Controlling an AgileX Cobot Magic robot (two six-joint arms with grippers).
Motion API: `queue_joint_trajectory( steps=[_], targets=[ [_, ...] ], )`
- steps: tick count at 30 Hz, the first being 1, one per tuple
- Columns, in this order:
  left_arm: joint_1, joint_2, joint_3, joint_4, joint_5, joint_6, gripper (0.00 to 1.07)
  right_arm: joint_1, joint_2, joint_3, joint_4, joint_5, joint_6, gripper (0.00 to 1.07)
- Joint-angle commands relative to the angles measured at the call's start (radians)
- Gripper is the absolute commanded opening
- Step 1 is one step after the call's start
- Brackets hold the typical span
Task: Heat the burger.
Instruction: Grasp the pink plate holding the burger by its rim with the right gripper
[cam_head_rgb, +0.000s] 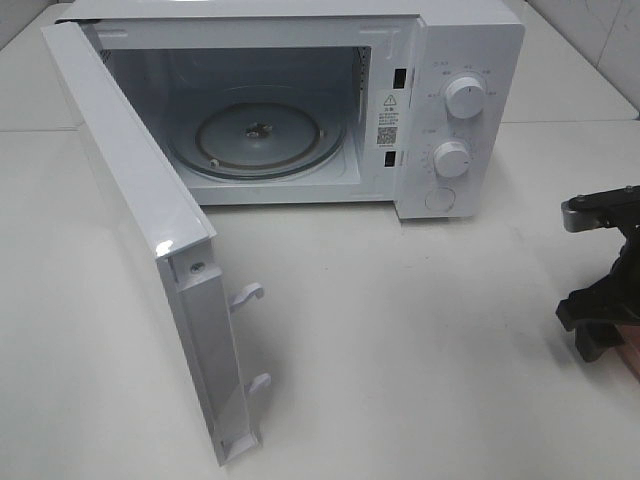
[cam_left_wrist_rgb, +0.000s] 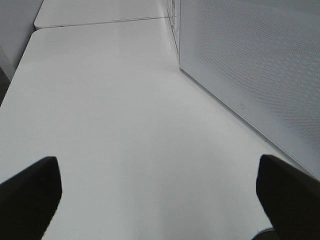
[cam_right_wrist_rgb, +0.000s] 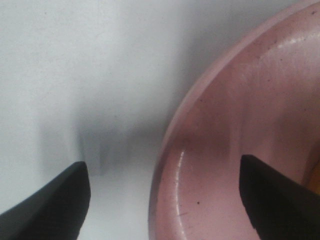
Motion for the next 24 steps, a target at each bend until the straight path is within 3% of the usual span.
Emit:
queue_joint_trajectory(
  steps=[1, 16, 18, 19, 20, 22, 23, 24],
  targets=[
    [-0.002, -0.013, 0.0, 0.001, -0.016, -0.004, 0.98, -0.007, 0.004, 0.017, -0.004, -0.029, 0.007, 0.77],
    [-0.002, -0.013, 0.0, 0.001, -0.016, -0.004, 0.98, -0.019, 0.055, 0.026, -0.004, -0.041, 0.021, 0.74],
    [-0.002, -0.013, 0.0, 0.001, -0.016, -0.004, 0.98, -0.019, 0.055, 0.026, -0.004, -0.038, 0.025, 0.69],
    [-0.002, -0.013, 0.0, 0.001, -0.016, -0.004, 0.98, -0.019, 0.055, 0.026, -0.004, -0.035, 0.03, 0.61],
    [-0.002, -0.013, 0.0, 0.001, -0.016, -0.004, 0.98, -0.019, 0.055, 0.026, -0.004, -0.035, 0.03, 0.61],
    [-0.002, -0.013, 0.0, 0.001, -0.016, -0.004, 0.98, -0.019, 0.055, 0.026, -0.005, -0.027, 0.03, 0.43],
    [-0.002, -0.013, 0.0, 0.001, -0.016, -0.004, 0.98, -0.019, 0.055, 0.026, -0.005, -0.027, 0.03, 0.43],
    [-0.002, -0.013, 0.0, 0.001, -0.016, -0.004, 0.98, -0.019, 0.055, 0.026, -0.006, -0.022, 0.03, 0.36]
  ],
)
